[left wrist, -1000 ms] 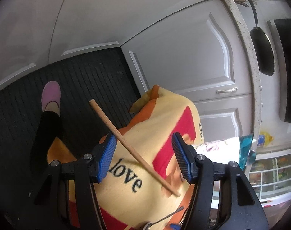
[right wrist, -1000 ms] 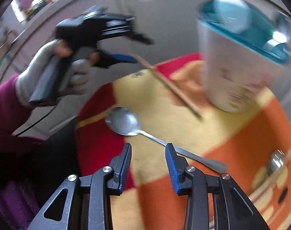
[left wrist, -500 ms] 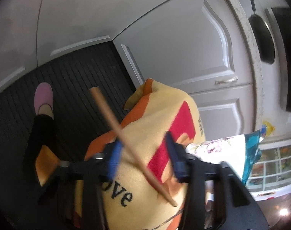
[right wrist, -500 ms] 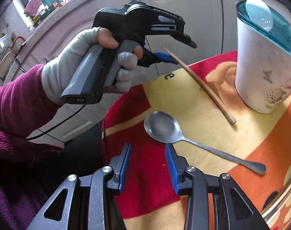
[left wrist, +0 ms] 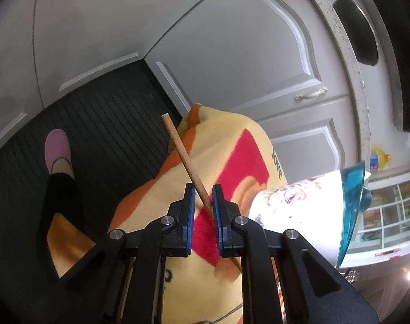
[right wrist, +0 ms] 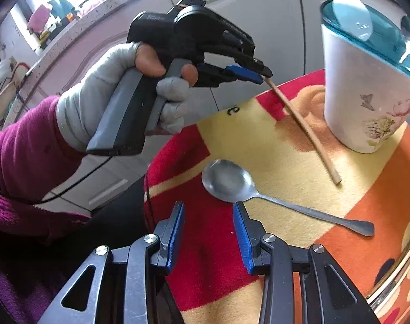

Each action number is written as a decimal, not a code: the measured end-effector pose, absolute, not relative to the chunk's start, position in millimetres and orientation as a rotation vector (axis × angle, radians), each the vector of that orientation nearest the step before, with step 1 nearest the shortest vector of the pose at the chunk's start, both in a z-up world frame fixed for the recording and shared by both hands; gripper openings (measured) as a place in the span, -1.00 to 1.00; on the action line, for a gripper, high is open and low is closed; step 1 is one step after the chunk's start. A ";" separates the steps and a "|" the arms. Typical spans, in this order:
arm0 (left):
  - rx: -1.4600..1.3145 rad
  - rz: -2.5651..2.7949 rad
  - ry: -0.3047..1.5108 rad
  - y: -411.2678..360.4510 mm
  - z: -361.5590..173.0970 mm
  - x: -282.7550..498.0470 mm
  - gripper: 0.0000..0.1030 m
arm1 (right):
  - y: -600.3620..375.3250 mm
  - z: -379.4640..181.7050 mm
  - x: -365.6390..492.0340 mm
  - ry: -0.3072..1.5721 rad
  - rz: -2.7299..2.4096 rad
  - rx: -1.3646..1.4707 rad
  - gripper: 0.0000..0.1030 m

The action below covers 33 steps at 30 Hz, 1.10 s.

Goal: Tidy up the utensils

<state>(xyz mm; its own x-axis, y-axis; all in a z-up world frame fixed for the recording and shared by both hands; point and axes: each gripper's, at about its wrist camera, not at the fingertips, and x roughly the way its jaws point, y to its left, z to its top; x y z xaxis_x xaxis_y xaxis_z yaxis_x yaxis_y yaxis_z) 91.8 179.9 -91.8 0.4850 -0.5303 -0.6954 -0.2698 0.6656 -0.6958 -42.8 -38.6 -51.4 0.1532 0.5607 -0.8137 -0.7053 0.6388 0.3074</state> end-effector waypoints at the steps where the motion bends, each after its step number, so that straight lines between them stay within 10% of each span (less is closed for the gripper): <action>1: -0.865 -0.189 1.092 178.6 -90.9 92.1 -0.79 | -42.2 -50.4 -40.6 1.085 0.909 -0.146 -0.32; 19: -0.647 -0.356 1.183 94.5 -60.1 65.3 -0.80 | -91.2 -56.8 -29.2 1.125 0.693 -0.010 -0.31; 23: -0.573 -0.377 1.149 101.8 -42.8 47.7 -0.05 | -103.8 -53.3 -33.9 1.106 0.688 0.024 -0.31; 33: -0.376 -0.395 1.241 116.3 -58.5 6.1 -0.04 | -123.8 -42.2 -23.9 1.073 0.700 0.065 -0.30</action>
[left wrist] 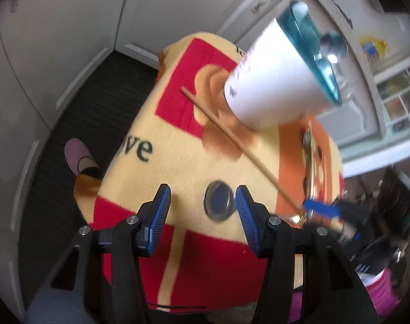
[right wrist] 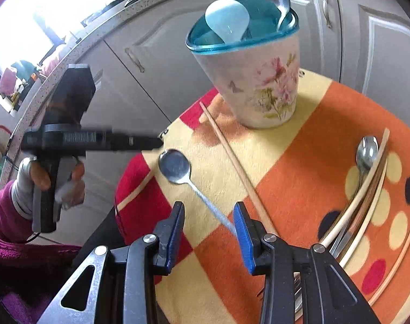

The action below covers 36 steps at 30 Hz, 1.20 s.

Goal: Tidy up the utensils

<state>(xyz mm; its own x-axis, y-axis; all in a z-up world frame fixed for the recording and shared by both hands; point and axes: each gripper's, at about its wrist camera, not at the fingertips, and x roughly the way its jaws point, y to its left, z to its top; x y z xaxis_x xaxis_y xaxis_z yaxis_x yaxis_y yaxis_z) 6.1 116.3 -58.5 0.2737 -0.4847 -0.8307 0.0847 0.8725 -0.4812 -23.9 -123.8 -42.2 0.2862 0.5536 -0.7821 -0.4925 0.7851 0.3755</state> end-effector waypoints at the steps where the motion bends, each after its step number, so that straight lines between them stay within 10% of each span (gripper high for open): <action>1: -0.372 -0.408 1.242 114.3 -59.8 6.0 -0.04 | -123.5 -39.8 -21.4 1.068 0.702 0.052 -0.30; 5: -0.341 -0.433 1.267 101.2 -68.8 11.0 -0.10 | -115.5 -34.1 -8.2 1.074 0.707 -0.008 -0.30; 9: -0.289 -0.425 1.277 94.3 -74.0 12.9 -0.79 | -101.8 -43.2 8.4 1.125 0.693 -0.097 -0.31; 36: -0.364 -0.345 1.210 139.6 -48.5 -19.8 -0.90 | -2.7 -68.5 45.7 1.194 0.636 -0.560 -0.55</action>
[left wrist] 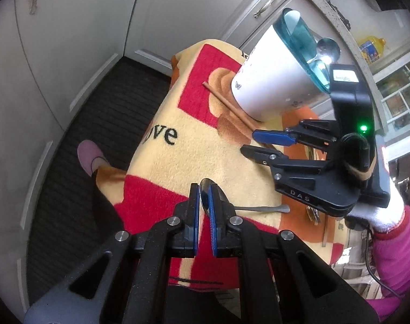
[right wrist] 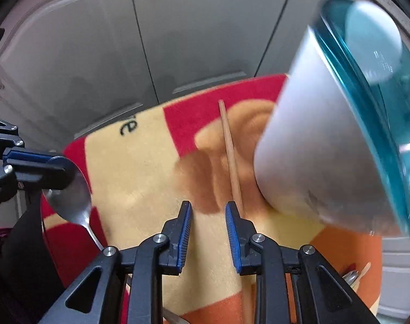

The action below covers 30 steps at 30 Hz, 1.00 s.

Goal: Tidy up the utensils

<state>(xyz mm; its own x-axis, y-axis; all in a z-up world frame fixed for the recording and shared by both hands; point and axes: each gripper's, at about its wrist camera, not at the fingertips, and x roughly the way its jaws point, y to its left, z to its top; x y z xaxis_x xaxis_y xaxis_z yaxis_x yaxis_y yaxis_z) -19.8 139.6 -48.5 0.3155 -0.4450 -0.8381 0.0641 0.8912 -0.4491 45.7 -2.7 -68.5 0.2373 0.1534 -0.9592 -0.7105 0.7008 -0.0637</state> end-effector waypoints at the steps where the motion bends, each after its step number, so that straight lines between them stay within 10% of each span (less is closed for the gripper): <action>1: -0.367 -0.342 1.211 138.9 -48.5 -20.5 -0.90 | -4.2 -68.2 47.3 1.192 0.630 -0.539 -0.54; 7: -0.366 -0.328 1.208 141.2 -45.7 -23.2 -0.90 | -4.6 -64.2 55.0 1.209 0.675 -0.444 -0.91; 19: -0.381 -0.319 1.207 142.7 -45.6 -25.2 -0.91 | -37.1 -61.1 51.5 1.138 0.586 -0.469 -0.55; 30: -0.380 -0.354 1.270 133.0 -60.8 -21.1 -0.91 | -87.9 -65.5 29.9 1.260 0.623 -0.372 -0.88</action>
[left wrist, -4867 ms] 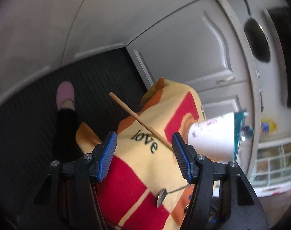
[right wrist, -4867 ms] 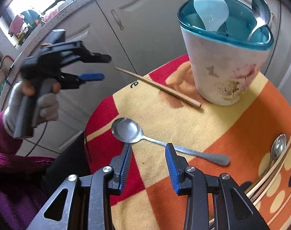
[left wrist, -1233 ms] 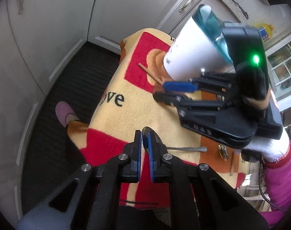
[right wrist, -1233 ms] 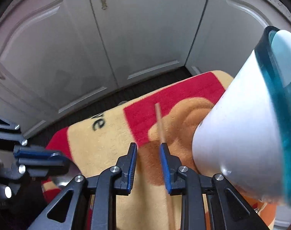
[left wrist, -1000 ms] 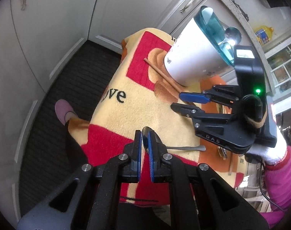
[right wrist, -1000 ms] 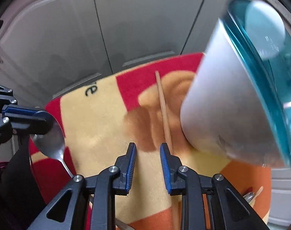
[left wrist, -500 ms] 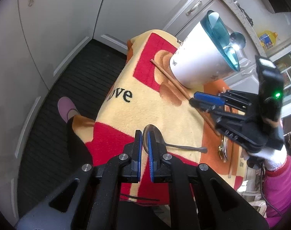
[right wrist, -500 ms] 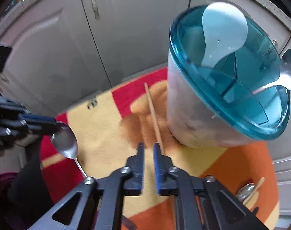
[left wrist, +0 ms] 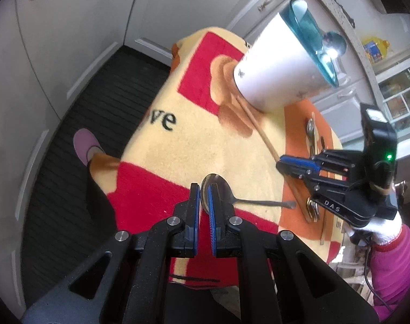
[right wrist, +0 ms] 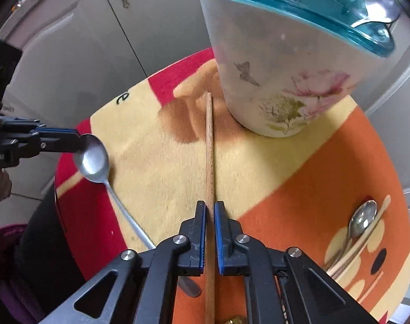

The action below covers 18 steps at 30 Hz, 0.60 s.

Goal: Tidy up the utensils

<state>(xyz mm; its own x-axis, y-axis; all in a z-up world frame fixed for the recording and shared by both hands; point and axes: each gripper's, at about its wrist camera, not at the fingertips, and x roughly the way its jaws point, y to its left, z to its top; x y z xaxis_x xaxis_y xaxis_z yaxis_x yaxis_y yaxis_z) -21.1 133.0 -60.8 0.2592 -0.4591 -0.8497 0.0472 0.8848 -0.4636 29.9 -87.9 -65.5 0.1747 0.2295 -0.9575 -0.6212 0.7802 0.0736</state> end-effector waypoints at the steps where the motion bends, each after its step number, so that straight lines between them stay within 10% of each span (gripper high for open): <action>1: -0.375 -0.355 1.278 130.5 -62.6 -20.6 -0.91 | -87.1 -64.0 28.3 1.248 0.618 -0.388 -0.88; 5: -0.378 -0.360 1.305 124.7 -69.6 -19.5 -0.86 | -60.2 -62.0 22.7 1.229 0.647 -0.443 -0.26; 11: -0.420 -0.373 1.334 122.7 -78.7 -19.7 -0.39 | -37.3 -66.1 28.6 1.254 0.684 -0.487 -0.26; 17: -0.398 -0.374 1.318 115.8 -77.2 -11.4 -0.47 | -17.8 -60.9 55.6 1.259 0.712 -0.468 -0.69; 18: -0.344 -0.371 1.312 109.9 -75.9 -11.0 -0.80 | -20.3 -59.3 65.6 1.261 0.714 -0.466 -0.81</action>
<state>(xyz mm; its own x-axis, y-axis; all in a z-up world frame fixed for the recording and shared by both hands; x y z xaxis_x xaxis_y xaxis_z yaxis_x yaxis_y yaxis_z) -11.0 109.9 -75.9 0.2139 -0.4514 -0.8663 0.0692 0.8916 -0.4475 65.6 -20.3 -59.3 0.1376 0.2275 -0.9640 -0.7097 0.7015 0.0642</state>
